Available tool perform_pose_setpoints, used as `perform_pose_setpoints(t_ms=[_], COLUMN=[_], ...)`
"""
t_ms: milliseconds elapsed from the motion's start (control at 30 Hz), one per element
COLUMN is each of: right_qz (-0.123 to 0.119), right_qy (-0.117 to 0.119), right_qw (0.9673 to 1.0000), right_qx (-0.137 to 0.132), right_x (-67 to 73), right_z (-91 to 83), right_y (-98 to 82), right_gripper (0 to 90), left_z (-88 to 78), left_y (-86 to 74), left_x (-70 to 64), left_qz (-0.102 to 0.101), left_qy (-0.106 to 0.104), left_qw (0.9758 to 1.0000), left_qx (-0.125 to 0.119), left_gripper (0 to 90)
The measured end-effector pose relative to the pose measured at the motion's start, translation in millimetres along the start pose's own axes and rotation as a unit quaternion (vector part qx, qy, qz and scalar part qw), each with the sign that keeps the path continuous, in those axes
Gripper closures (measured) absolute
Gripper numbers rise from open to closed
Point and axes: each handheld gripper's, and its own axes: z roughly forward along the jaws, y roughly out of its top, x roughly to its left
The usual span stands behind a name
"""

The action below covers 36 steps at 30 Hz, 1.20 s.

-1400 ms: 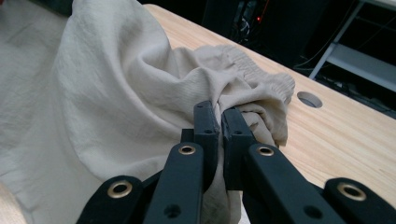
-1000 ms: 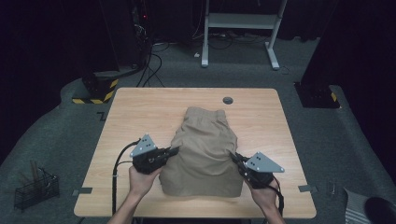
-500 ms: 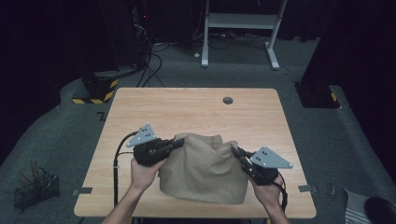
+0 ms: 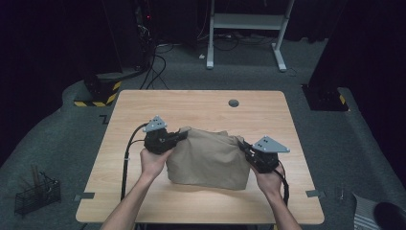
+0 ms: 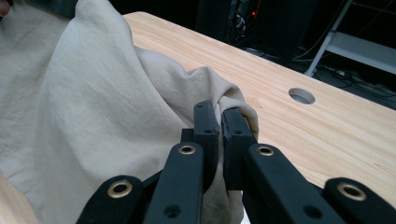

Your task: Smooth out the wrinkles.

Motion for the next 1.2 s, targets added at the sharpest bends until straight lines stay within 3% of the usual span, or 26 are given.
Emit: perform_pose_setpoints(t_ms=[233, 467, 567, 700, 767, 833, 1000, 1067, 1133, 1200], right_qz=[-0.007, 0.003, 0.001, -0.009, -0.018, -0.033, -0.051, -0.051, -0.043, -0.029], right_qy=[-0.004, -0.010, -0.009, -0.009, 0.002, 0.003, 0.000, 0.001, -0.002, 0.000], right_qw=[1.0000, 0.9999, 1.0000, 0.9998, 0.9993, 0.9984, 0.9939, 0.9925, 0.9930, 0.9951], right_qx=[-0.004, 0.001, -0.001, -0.017, -0.032, -0.046, -0.098, -0.111, -0.110, -0.094], right_x=[0.0, -7.7, -6.7, 4.9, 17.1, 28.1, 44.8, 44.1, 37.3, 25.4], right_z=[1.0, 12.6, 11.5, -6.3, -25.8, -43.5, -91.3, -100.4, -96.7, -80.8], right_y=[3.1, 6.7, 7.0, 4.5, 1.3, -0.2, 9.1, 16.6, 23.4, 27.7], right_gripper=[87.3, 87.3, 87.3, 87.3, 87.3, 87.3, 87.3, 87.3, 87.3, 87.2], left_z=[0.8, 11.4, 8.1, -15.2, -37.7, -55.7, -92.9, -92.7, -80.2, -59.9], left_y=[1.7, 2.8, 1.3, -4.2, -8.1, -8.1, 5.6, 14.5, 22.1, 25.3], left_x=[1.1, 12.0, 9.6, -11.0, -32.9, -49.7, -81.9, -81.2, -68.3, -50.5], left_qz=[0.009, -0.004, -0.003, 0.029, 0.058, 0.073, 0.088, 0.086, 0.062, 0.039], left_qy=[0.007, 0.012, 0.011, 0.005, 0.001, -0.012, -0.041, -0.043, -0.046, -0.042], left_qw=[0.9999, 0.9999, 0.9999, 0.9994, 0.9977, 0.9961, 0.9910, 0.9903, 0.9925, 0.9953], left_qx=[-0.003, 0.001, -0.001, -0.017, -0.034, -0.048, -0.092, -0.100, -0.095, -0.078], left_gripper=[86.9, 86.9, 86.9, 86.9, 86.9, 86.9, 86.9, 86.9, 86.9, 86.8])
